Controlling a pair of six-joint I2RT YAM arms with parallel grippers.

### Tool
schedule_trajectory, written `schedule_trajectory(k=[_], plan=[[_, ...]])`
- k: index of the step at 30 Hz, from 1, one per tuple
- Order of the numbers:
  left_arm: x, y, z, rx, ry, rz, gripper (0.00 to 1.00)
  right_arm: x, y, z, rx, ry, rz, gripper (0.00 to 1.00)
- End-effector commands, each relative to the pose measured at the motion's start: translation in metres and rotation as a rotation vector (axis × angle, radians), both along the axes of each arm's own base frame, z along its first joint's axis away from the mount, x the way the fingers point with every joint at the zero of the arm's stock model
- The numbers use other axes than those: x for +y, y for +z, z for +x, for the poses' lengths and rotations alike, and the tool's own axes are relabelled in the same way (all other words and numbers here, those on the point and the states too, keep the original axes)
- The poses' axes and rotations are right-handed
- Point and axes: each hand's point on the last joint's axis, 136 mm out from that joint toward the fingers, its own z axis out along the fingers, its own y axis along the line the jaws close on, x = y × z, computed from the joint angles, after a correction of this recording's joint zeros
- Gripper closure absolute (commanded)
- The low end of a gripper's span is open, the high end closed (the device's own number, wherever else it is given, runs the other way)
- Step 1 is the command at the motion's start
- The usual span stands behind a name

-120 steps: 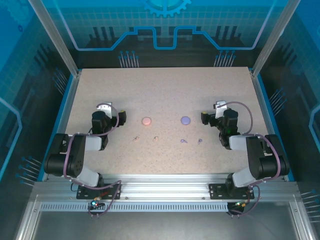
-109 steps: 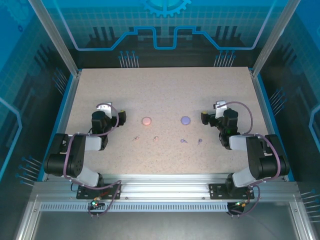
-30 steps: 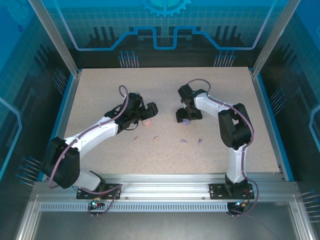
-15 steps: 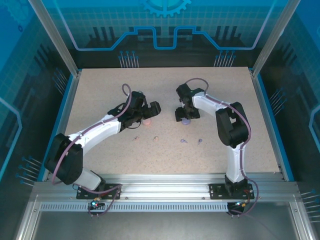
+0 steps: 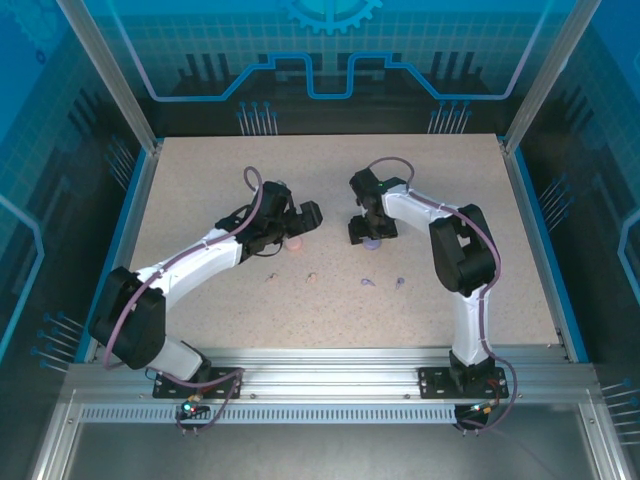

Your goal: Insert the wireless bluetooth earbuds into the charging case

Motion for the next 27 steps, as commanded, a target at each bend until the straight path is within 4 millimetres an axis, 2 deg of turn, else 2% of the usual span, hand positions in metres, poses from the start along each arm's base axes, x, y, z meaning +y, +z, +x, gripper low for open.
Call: schedule_trajectory(k=[1,8,27], plan=[[-0.009,0.009,0.003,-0.011,-0.014,-0.02,0.01,0.001,-0.007,-0.008,0.03,-0.008,-0.027,0.28],[-0.009,0.006,0.004,-0.004,-0.011,-0.015,0.01,0.001,0.0,-0.008,0.014,-0.007,-0.031,0.29],[-0.014,0.009,0.003,-0.007,-0.023,-0.018,0.01,-0.006,0.005,-0.014,0.007,-0.009,-0.05,0.31]])
